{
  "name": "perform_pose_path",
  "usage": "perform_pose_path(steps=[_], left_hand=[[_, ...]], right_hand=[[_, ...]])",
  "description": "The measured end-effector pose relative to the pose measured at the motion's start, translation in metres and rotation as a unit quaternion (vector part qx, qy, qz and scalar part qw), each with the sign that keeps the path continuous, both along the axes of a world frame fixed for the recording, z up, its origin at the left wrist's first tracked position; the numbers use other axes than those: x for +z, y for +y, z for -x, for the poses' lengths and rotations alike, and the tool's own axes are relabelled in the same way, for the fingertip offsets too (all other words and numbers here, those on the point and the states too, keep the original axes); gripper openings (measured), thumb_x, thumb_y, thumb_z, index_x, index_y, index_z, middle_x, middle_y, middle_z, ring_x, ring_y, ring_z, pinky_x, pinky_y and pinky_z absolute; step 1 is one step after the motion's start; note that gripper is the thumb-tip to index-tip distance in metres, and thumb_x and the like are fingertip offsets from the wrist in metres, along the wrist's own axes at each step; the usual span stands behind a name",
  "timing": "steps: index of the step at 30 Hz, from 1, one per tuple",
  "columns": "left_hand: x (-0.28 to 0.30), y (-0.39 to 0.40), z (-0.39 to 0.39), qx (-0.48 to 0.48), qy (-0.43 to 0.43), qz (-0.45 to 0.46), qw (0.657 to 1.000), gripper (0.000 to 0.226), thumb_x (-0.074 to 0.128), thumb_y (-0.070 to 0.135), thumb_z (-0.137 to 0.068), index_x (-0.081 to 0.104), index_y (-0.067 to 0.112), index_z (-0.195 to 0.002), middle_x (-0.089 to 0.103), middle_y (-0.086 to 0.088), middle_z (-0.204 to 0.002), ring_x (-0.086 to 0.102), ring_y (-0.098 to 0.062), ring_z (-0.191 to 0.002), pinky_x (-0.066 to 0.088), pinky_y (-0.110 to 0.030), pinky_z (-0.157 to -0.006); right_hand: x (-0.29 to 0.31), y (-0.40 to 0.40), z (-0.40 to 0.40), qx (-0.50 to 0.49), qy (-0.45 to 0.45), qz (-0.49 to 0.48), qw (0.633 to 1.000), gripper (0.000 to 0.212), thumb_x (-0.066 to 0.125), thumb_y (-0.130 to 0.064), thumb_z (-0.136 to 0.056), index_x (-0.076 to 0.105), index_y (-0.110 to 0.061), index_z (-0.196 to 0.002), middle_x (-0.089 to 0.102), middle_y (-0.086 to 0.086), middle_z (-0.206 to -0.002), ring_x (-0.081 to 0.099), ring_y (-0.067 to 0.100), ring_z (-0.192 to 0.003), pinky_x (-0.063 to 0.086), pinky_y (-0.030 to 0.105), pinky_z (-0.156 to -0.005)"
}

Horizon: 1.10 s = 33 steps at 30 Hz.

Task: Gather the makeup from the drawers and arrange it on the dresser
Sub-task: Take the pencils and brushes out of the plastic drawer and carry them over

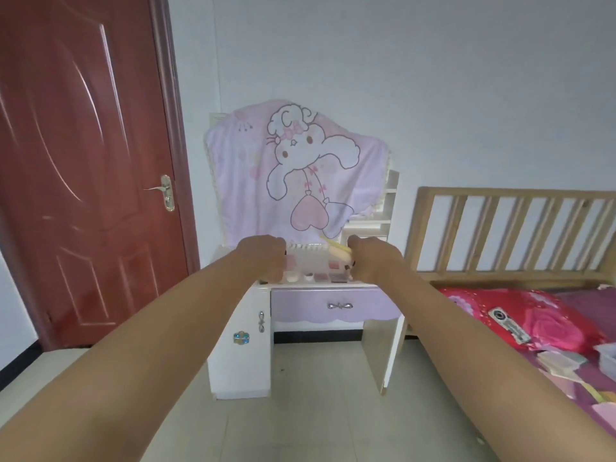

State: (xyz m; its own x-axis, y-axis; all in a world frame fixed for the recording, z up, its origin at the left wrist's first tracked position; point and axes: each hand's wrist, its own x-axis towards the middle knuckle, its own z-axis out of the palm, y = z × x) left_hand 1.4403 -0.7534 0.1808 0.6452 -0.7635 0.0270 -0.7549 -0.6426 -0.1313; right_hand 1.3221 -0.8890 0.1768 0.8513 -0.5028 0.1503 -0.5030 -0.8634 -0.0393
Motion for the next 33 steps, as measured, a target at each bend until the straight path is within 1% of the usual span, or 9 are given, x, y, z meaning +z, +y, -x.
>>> perform_pose_path(steps=[3,7,12,15,17,20,24,27,33], left_hand=[[-0.002,-0.04,-0.063,0.024,0.006,-0.001,1.0,0.029,0.048,0.01,-0.084,0.042,0.008,-0.113,0.033,0.004,-0.069,0.044,-0.02,-0.074,0.026,-0.022,-0.049],[-0.012,-0.094,-0.16,0.042,0.001,-0.003,0.999,0.031,0.045,0.009,-0.085,0.041,0.007,-0.116,0.032,0.004,-0.069,0.043,-0.021,-0.08,0.026,-0.021,-0.049],[-0.017,-0.149,-0.263,0.05,0.02,0.02,0.998,0.025,0.047,0.01,-0.085,0.042,0.009,-0.11,0.034,0.004,-0.069,0.044,-0.02,-0.075,0.027,-0.02,-0.049],[-0.026,-0.184,-0.327,0.056,0.025,0.029,0.998,0.017,0.048,0.01,-0.085,0.037,0.012,-0.098,0.036,0.004,-0.069,0.045,-0.018,-0.072,0.026,-0.02,-0.049],[-0.037,-0.205,-0.361,0.055,0.037,0.027,0.997,0.021,0.048,0.011,-0.085,0.041,0.011,-0.105,0.041,0.002,-0.075,0.046,-0.02,-0.078,0.027,-0.02,-0.05],[-0.06,-0.234,-0.405,0.048,0.048,0.013,0.998,0.032,0.048,0.011,-0.085,0.041,0.007,-0.116,0.047,-0.003,-0.091,0.049,-0.022,-0.083,0.03,-0.022,-0.053],[-0.104,-0.274,-0.466,0.058,0.075,-0.023,0.995,0.033,0.046,0.008,-0.084,0.037,0.007,-0.116,0.037,0.002,-0.073,0.044,-0.015,-0.067,0.028,-0.021,-0.049],[-0.138,-0.304,-0.513,0.076,0.105,-0.05,0.99,0.035,0.046,0.008,-0.085,0.035,0.006,-0.118,0.041,0.001,-0.08,0.049,-0.021,-0.083,0.041,-0.027,-0.064],[-0.21,-0.37,-0.608,0.136,0.162,-0.071,0.975,0.037,0.046,0.009,-0.085,0.035,0.006,-0.12,0.051,-0.009,-0.116,0.052,-0.025,-0.107,0.043,-0.029,-0.079]], right_hand=[[-0.001,-0.046,-0.068,0.009,-0.006,-0.006,1.0,0.024,0.052,-0.008,-0.081,0.043,-0.012,-0.103,0.053,0.01,-0.098,0.054,0.03,-0.091,0.036,0.03,-0.066],[-0.012,-0.1,-0.162,0.027,0.007,0.011,1.0,0.024,0.052,-0.008,-0.081,0.041,-0.014,-0.102,0.037,-0.002,-0.071,0.046,0.025,-0.079,0.028,0.024,-0.049],[-0.014,-0.155,-0.259,0.027,-0.01,0.007,1.0,0.019,0.048,-0.005,-0.082,0.037,-0.014,-0.094,0.043,0.005,-0.087,0.043,0.025,-0.078,0.035,0.03,-0.062],[-0.02,-0.196,-0.318,0.023,0.002,0.015,1.0,0.019,0.048,-0.006,-0.082,0.035,-0.014,-0.093,0.041,0.003,-0.078,0.044,0.025,-0.077,0.03,0.026,-0.051],[-0.029,-0.22,-0.35,0.017,0.016,0.007,1.0,0.021,0.048,-0.007,-0.083,0.031,-0.015,-0.091,0.037,0.0,-0.071,0.044,0.025,-0.077,0.026,0.024,-0.047],[-0.052,-0.257,-0.392,0.003,0.047,-0.003,0.999,0.02,0.047,-0.007,-0.082,0.037,-0.016,-0.097,0.043,0.002,-0.083,0.044,0.024,-0.078,0.033,0.026,-0.055],[-0.095,-0.315,-0.456,0.01,0.11,0.017,0.994,0.019,0.046,-0.006,-0.082,0.037,-0.015,-0.096,0.039,0.0,-0.077,0.042,0.023,-0.077,0.035,0.028,-0.065],[-0.136,-0.362,-0.512,0.012,0.164,-0.003,0.986,0.02,0.047,-0.007,-0.081,0.04,-0.016,-0.097,0.032,-0.003,-0.07,0.043,0.021,-0.079,0.035,0.026,-0.061],[-0.24,-0.429,-0.631,0.051,0.241,-0.067,0.967,0.032,0.046,-0.009,-0.084,0.047,-0.011,-0.116,0.048,0.002,-0.095,0.051,0.021,-0.086,0.039,0.027,-0.068]])
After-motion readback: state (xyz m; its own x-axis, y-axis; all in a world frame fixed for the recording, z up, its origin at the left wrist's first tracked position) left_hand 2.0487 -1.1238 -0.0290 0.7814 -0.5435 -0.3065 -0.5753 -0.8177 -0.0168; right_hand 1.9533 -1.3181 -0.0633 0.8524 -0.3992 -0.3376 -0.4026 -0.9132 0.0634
